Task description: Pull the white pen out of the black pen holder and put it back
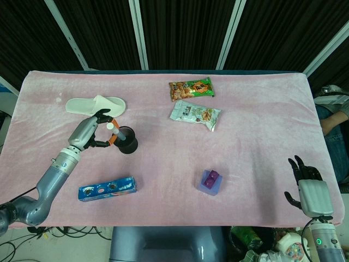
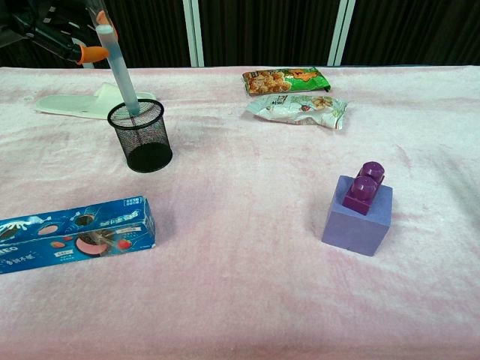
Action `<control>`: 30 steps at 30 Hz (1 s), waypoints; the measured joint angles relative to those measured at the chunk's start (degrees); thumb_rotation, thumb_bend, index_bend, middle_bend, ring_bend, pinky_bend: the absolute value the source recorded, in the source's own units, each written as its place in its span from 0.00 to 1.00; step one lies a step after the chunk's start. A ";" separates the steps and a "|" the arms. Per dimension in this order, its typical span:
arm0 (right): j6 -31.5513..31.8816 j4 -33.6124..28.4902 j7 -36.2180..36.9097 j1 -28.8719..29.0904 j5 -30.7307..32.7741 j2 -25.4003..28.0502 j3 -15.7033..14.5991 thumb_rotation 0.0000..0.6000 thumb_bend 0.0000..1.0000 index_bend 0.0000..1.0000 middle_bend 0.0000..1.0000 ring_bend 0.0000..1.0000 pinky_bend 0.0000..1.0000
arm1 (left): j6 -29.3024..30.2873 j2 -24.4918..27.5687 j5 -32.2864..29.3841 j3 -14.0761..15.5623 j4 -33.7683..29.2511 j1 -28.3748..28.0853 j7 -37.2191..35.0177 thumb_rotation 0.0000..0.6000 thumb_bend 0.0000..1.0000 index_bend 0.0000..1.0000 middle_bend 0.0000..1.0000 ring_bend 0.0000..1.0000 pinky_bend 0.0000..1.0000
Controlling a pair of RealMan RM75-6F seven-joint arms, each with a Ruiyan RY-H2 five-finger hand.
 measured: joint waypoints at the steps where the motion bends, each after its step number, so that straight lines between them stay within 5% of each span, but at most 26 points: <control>1: -0.04 0.00 0.05 0.00 -0.02 0.03 -0.02 1.00 0.16 0.01 0.04 0.20 0.17 | 0.01 -0.35 0.25 0.10 0.55 -0.17 0.08 1.00 0.46 0.63 0.46 0.08 0.16; 30: -0.23 -0.06 0.31 0.12 0.21 0.16 0.07 1.00 0.16 0.02 0.04 0.20 0.17 | -3.50 -7.24 -14.68 2.03 7.30 -5.76 19.45 1.00 0.46 0.62 0.42 0.08 0.15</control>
